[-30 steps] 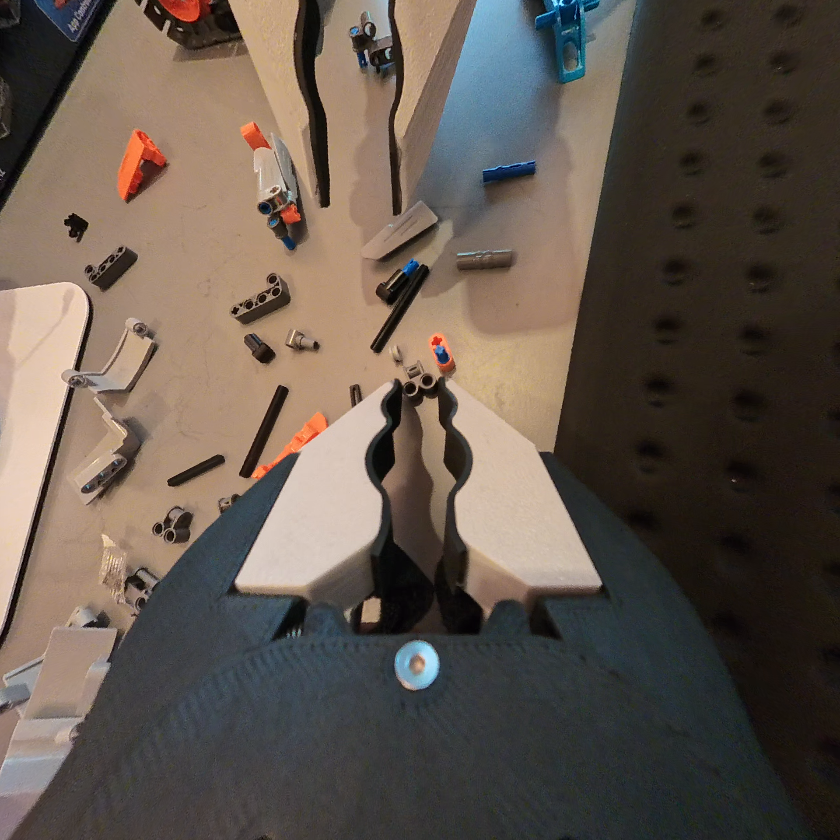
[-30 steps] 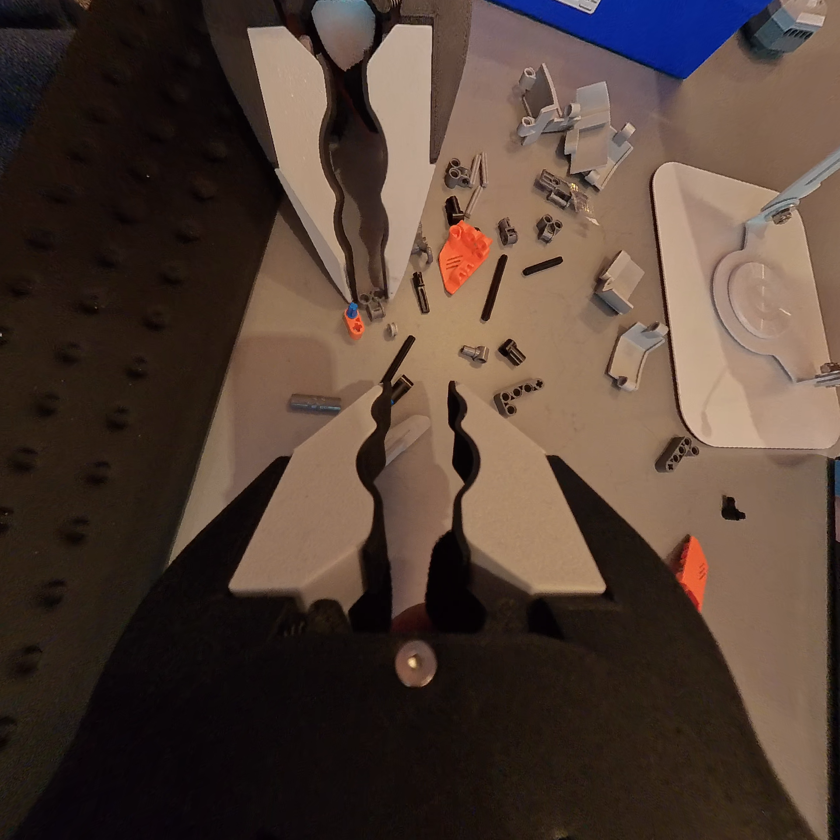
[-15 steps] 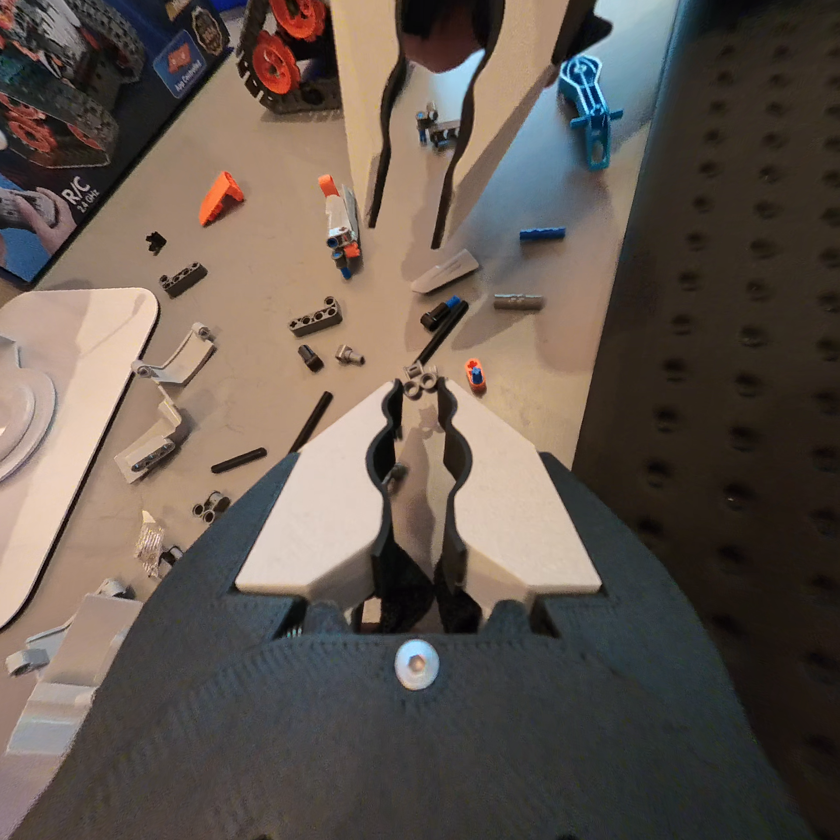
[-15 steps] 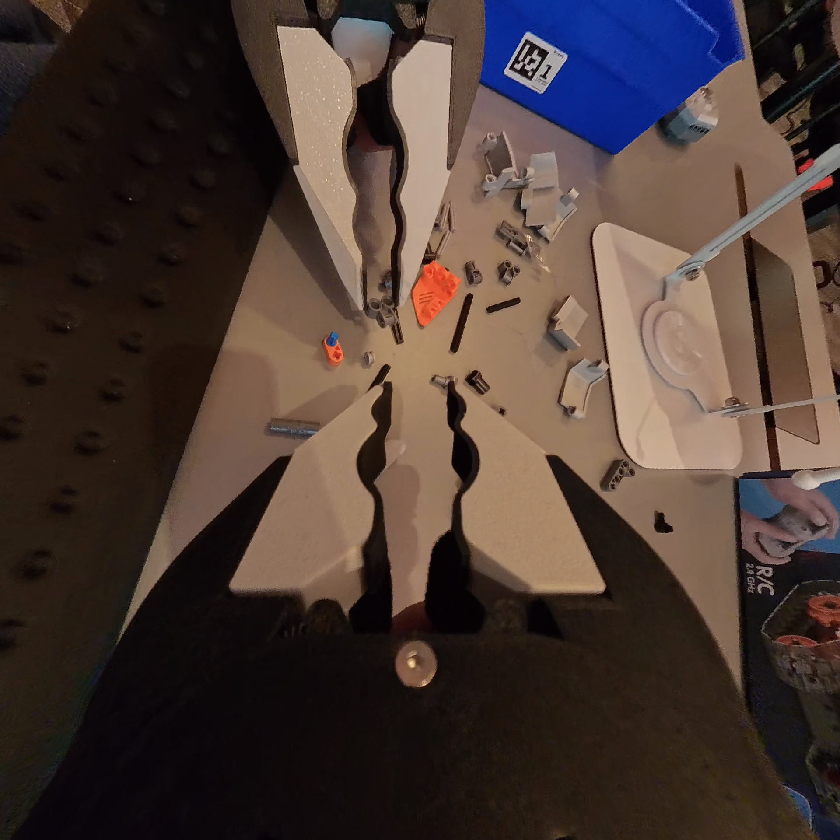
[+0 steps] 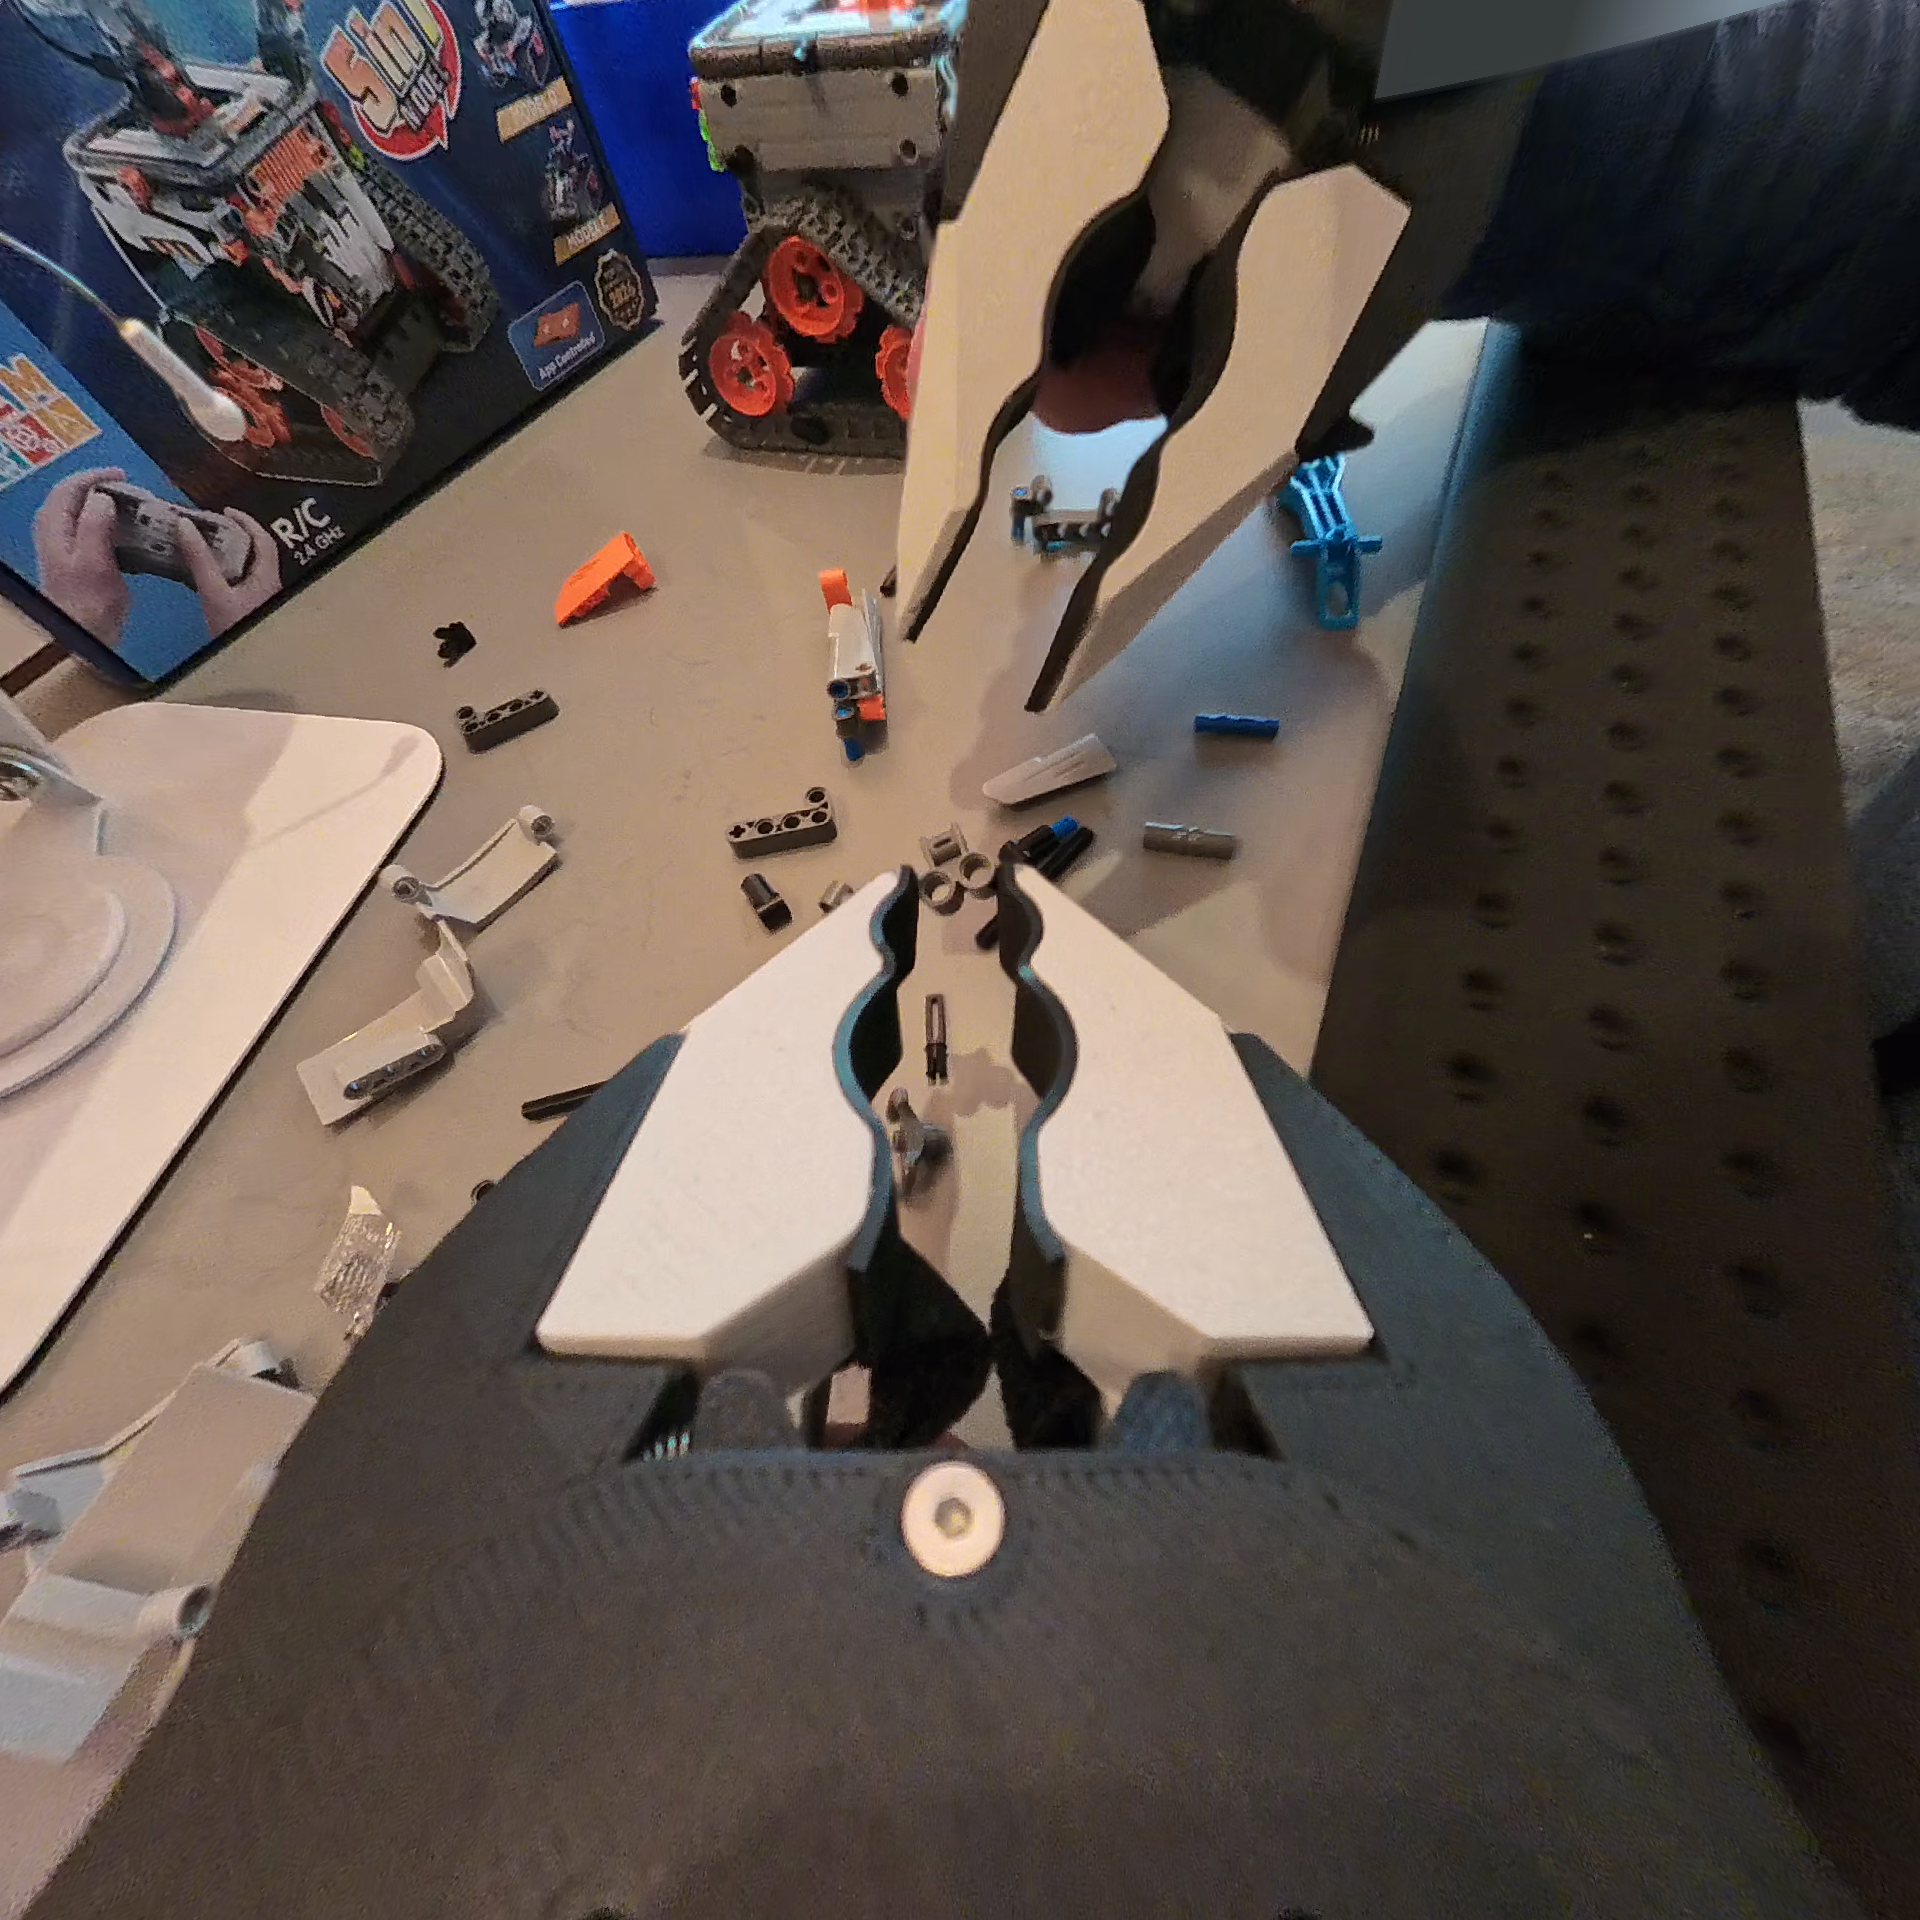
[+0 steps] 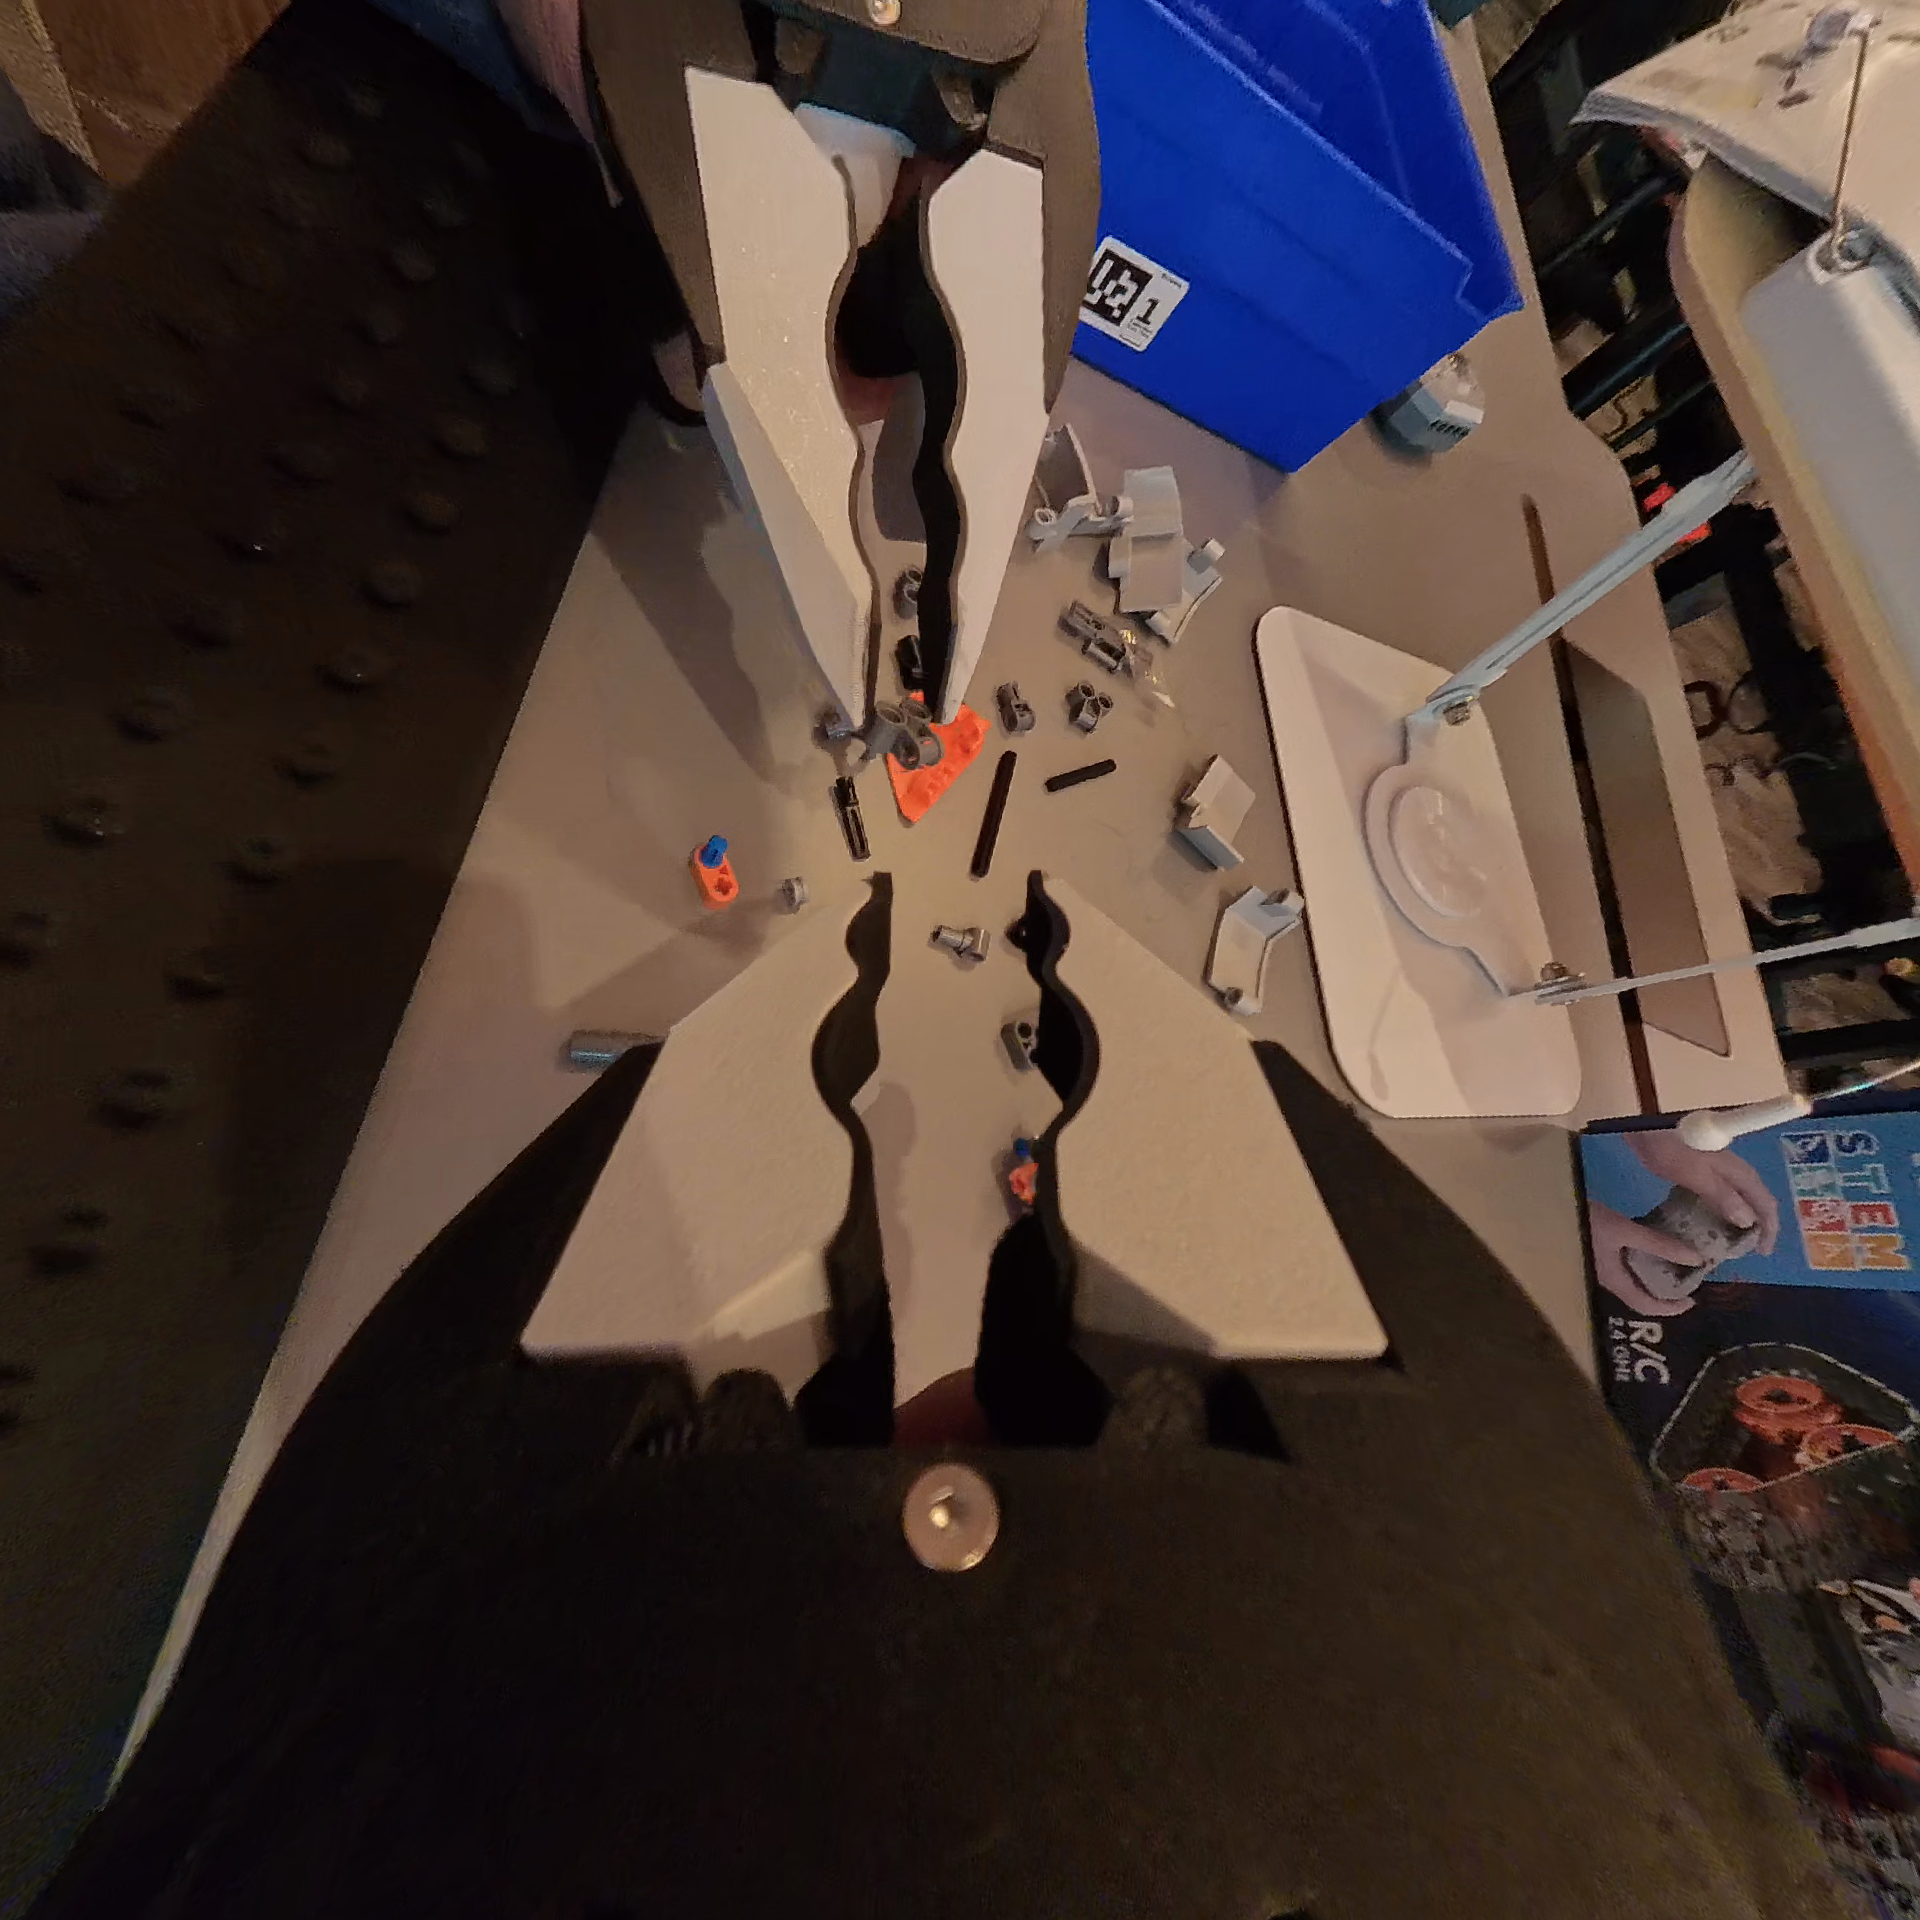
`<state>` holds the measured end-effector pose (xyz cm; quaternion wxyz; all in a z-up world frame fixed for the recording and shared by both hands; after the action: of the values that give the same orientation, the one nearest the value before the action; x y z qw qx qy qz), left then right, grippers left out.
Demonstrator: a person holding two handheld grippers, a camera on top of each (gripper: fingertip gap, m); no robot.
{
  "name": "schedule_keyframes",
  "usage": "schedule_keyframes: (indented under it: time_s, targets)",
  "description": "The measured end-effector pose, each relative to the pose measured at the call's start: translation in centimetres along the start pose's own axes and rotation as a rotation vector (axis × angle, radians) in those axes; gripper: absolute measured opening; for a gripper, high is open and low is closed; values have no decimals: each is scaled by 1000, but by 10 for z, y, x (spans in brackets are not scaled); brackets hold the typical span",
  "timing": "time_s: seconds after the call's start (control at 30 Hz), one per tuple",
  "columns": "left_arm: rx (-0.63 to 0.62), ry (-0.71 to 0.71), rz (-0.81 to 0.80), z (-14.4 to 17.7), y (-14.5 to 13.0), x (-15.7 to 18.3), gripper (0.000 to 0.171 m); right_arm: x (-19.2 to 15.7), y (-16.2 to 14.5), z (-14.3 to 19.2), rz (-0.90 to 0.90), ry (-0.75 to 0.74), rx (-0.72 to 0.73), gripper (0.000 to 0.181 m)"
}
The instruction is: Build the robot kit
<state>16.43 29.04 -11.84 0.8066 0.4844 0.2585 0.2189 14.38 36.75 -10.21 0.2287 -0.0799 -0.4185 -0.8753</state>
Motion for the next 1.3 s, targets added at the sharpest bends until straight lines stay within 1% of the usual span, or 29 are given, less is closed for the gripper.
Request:
schedule_keyframes:
  time_s: [0.1, 0.2, 0.27, 0.43, 0.6, 0.7, 0.77, 0.97, 1.07, 1.13, 1.3]
  targets:
    - [24, -33, 43, 3, 4, 1, 13, -2, 2, -2, 53, -18, -20, 25]
    - [31, -75, 77, 3, 5, 4, 13, -9, 8, -4, 91, -3, -2, 26]
    - [38, -100, 97, 4, 7, 6, 13, -11, 12, -5, 128, -11, 7, 22]
    - [47, -156, 128, 6, 10, 11, 13, -18, 13, -14, 198, -15, -23, 21]
    - [46, -243, 193, 9, 13, 18, 13, -25, 18, -22, 352, -71, -74, 19]
    - [37, -293, 211, 10, 13, 22, 13, -26, 18, -25, 438, -112, -125, 10]
    - [36, -319, 225, 10, 13, 24, 13, -28, 18, -25, 457, -116, -128, 4]
    - [40, -366, 268, 11, 14, 25, 13, -29, 19, -23, 453, -98, -111, 0]
    - [50, -361, 275, 12, 16, 23, 13, -28, 19, -23, 440, -107, -102, 0]
    - [56, -361, 288, 12, 16, 22, 13, -26, 20, -22, 447, -123, -104, 3]
    - [79, -366, 331, 14, 20, 17, 13, -28, 21, -21, 439, -116, -103, 23]
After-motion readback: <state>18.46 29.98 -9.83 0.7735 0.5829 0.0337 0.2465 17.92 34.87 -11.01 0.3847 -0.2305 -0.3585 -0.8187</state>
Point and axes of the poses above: each gripper's, where its closed fingertips meet, z back along the fingers, y out of its top, x = y × z across the jaws, the point moved 3 cm from there along z, back along the fingers, and after that the axes turned 13 degrees about y, right-handed, at the moved point
